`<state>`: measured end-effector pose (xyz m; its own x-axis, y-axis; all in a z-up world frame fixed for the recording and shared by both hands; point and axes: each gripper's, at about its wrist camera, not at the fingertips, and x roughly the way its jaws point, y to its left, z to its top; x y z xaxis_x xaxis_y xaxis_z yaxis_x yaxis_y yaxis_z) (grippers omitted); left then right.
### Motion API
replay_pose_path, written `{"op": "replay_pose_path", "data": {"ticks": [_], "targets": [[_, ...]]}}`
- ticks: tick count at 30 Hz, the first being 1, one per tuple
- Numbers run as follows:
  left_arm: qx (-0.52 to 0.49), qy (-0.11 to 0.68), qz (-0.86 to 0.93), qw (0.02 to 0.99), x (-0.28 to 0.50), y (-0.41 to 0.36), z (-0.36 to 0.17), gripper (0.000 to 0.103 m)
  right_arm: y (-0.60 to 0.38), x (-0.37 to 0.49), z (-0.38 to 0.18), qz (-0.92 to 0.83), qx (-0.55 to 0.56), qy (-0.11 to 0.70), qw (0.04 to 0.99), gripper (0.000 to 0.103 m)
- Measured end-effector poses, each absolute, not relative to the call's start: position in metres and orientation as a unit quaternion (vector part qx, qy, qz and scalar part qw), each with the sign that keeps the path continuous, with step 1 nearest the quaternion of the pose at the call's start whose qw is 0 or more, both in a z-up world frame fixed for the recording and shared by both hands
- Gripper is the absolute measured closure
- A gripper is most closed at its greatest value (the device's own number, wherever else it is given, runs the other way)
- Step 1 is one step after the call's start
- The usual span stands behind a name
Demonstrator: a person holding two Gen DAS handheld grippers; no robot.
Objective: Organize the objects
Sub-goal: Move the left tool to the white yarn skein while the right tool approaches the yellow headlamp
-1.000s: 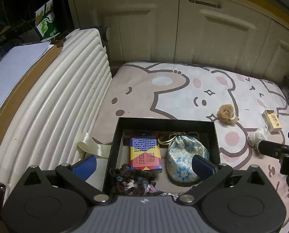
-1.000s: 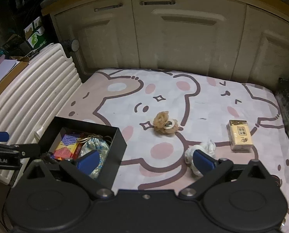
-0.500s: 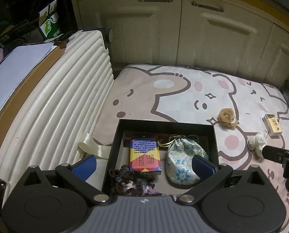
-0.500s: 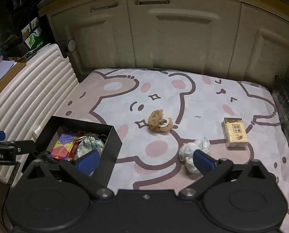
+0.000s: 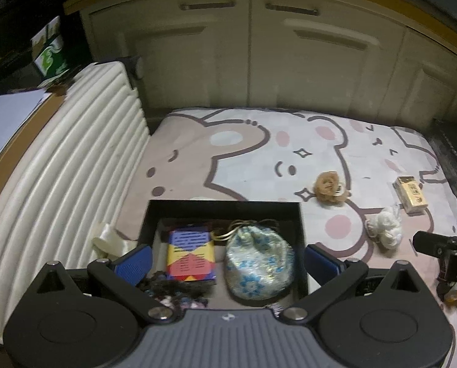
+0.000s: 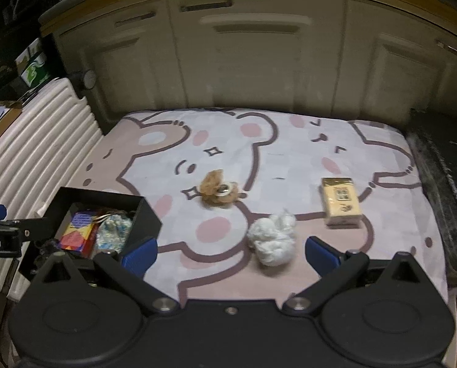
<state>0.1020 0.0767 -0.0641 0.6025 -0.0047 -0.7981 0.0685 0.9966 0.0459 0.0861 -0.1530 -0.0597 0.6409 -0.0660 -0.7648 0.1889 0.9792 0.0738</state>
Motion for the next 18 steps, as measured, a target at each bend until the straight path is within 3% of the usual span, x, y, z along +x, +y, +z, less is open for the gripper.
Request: {"op": "replay_pose_path", "data": {"ticks": [18], "targets": [[0.051,0.427,-0.071,0.9,0.106,0.006,-0.065,0.0,-0.241,0.04,-0.057,-0.145,0.125,0.392,0.9,0.0]]}}
